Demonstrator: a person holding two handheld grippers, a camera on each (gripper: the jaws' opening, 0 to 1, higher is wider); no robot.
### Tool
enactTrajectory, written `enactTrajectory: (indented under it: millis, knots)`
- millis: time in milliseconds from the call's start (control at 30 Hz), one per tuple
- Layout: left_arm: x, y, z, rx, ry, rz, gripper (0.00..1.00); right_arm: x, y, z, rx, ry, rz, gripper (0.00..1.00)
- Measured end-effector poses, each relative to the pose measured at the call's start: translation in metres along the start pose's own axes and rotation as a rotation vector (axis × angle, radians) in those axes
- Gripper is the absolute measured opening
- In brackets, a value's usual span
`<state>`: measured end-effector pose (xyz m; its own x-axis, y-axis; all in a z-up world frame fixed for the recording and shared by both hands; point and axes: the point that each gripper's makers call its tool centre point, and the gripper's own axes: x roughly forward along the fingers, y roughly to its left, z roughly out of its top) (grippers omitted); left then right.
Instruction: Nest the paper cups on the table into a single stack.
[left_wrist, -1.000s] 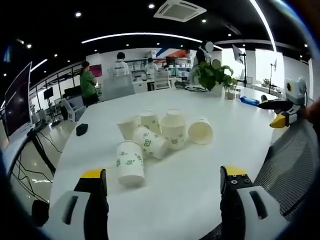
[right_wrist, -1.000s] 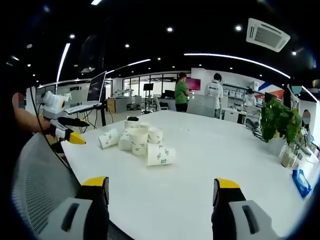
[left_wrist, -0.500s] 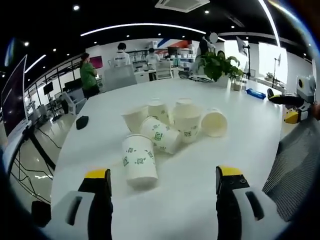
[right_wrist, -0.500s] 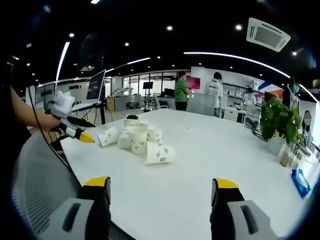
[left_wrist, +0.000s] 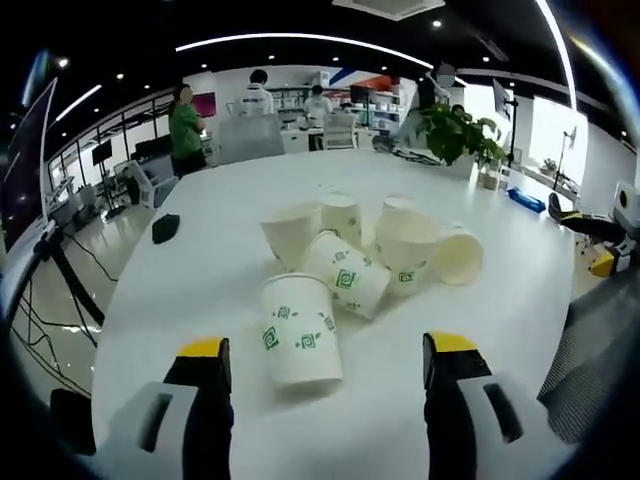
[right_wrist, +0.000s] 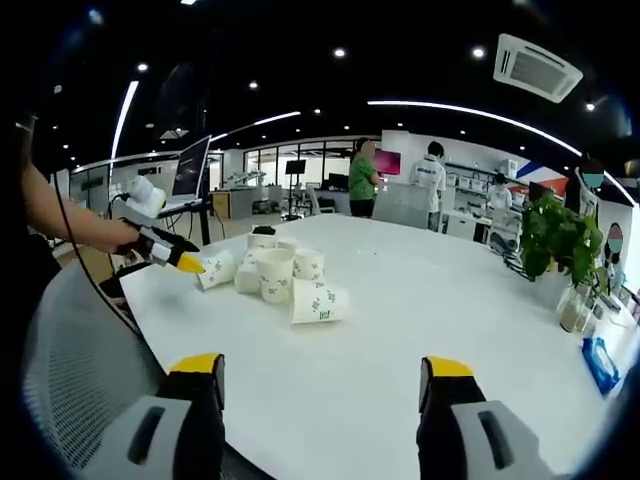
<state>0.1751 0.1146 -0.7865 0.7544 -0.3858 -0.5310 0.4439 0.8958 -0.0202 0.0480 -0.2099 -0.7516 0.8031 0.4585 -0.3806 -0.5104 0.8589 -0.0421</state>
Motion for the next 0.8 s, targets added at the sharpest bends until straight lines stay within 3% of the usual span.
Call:
enactTrajectory:
  millis: [300, 500, 800]
  knots:
    - [0.012, -0.007, 0.005, -0.046, 0.022, -0.011, 0.73, 0.001, -0.001, -0.004, -0.001, 0.019, 0.001, 0.77]
    - [0.02, 0.001, 0.008, -0.1, 0.046, -0.023, 0.69, 0.001, -0.001, -0.005, -0.001, 0.023, 0.0, 0.76]
    - [0.034, 0.01, 0.003, -0.111, 0.098, -0.036, 0.65, 0.001, -0.001, -0.005, 0.001, 0.026, -0.004, 0.75]
